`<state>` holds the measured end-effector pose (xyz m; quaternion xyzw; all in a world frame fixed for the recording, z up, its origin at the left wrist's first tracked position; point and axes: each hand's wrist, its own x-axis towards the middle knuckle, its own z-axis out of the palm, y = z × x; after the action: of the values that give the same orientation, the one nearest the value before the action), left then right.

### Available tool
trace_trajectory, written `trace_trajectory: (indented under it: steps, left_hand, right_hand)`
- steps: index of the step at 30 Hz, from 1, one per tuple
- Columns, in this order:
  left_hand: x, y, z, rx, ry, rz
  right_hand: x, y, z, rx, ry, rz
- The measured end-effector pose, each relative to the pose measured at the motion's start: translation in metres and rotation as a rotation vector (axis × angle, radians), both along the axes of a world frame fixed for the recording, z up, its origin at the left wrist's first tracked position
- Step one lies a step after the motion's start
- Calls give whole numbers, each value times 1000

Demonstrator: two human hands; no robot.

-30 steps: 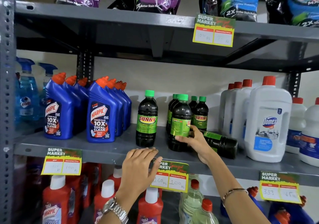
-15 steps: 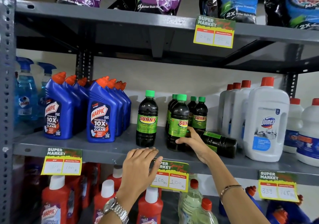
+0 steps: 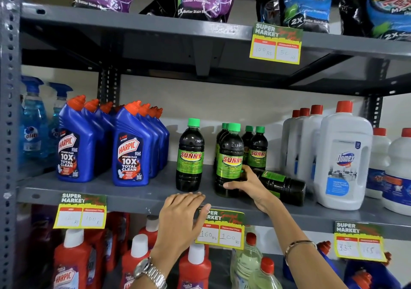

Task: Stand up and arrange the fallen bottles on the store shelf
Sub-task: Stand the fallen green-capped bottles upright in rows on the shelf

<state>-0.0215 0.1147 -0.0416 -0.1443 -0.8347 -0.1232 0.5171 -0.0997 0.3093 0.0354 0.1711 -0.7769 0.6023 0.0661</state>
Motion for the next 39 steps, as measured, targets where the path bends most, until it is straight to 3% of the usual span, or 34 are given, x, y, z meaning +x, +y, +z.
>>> trace_trajectory:
  steps: [28, 30, 33, 35, 39]
  left_hand:
    - [4, -5, 4, -33, -11, -4]
    - [2, -4, 3, -19, 4, -6]
    - [1, 11, 2, -25, 37, -50]
    - [3, 33, 2, -80, 62, -140]
    - [4, 74, 8, -124, 24, -207]
  right_hand:
    - [22, -1, 3, 43, -22, -24]
    - [34, 10, -1, -22, 59, -86]
    - [45, 41, 3, -70, 358, -323]
    - [42, 64, 13, 70, 417, -457]
    - [19, 100, 32, 669, 183, -488]
